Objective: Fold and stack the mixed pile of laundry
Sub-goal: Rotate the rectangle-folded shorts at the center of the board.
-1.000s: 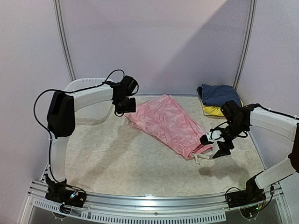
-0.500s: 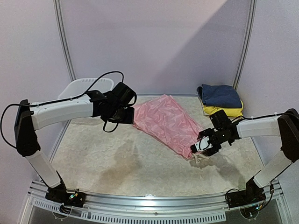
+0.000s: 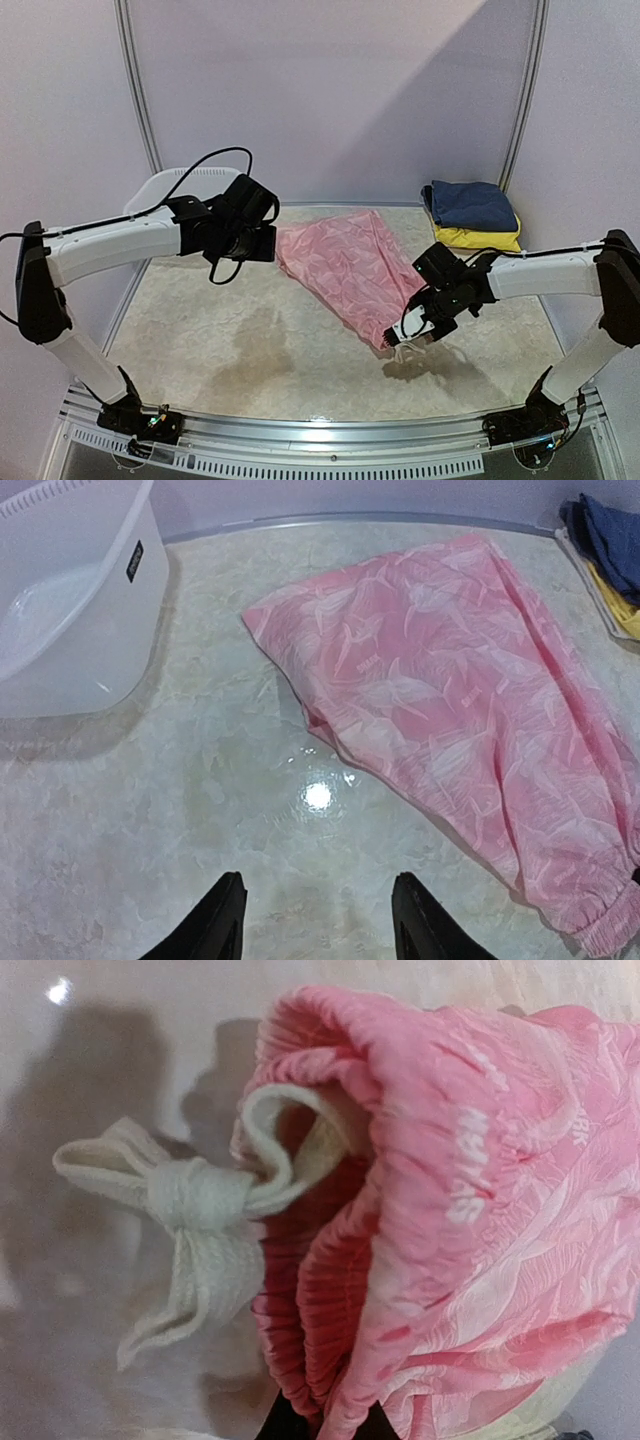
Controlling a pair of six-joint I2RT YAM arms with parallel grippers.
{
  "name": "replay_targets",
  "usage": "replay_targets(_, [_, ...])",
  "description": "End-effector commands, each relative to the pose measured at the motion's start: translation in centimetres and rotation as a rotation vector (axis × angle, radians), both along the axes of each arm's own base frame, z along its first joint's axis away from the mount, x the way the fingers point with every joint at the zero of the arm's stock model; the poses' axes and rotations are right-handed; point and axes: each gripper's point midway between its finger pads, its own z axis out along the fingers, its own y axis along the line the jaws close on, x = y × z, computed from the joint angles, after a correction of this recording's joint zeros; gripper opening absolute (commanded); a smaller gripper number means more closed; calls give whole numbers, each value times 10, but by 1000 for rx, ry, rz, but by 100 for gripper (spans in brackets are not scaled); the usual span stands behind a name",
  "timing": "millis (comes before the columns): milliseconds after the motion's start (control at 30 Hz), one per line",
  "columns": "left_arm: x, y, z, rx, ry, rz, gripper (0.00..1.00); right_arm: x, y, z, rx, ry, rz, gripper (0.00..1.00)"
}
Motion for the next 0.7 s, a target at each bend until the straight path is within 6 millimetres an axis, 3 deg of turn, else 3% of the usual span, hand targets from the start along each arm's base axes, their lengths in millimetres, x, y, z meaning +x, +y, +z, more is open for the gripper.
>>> replay_targets(0, [-9,-18,8,5,-39,-151,51,-68,-14,22,-87,320,-80,6])
replay_targets(100, [-35,-56,18,29,-136,-397,53,-76,-8,39,-84,421,-158,6])
replay_targets(200, [-81,-91,19,98,-244,-678,55,-80,-2,35,-61,460,-201,6])
replay_targets(400, [-143,-106,-1,251,-339,-912,56,-83,23,21,17,557,-263,10])
replay_targets(467, [-166,-108,-10,321,-377,-982,56,-91,24,14,5,620,-272,25])
replay_targets(533, [-187,-114,-17,380,-405,-1045,57,-98,20,15,6,637,-270,64])
replay_targets(567, [-197,-119,-21,404,-416,-1078,57,-100,16,17,4,625,-268,93])
replay_targets(600, [-206,-127,-25,425,-424,-1113,57,-101,12,24,15,598,-258,98])
replay_targets(667, [-224,-148,-36,483,-435,-1187,57,-101,3,46,57,537,-235,99])
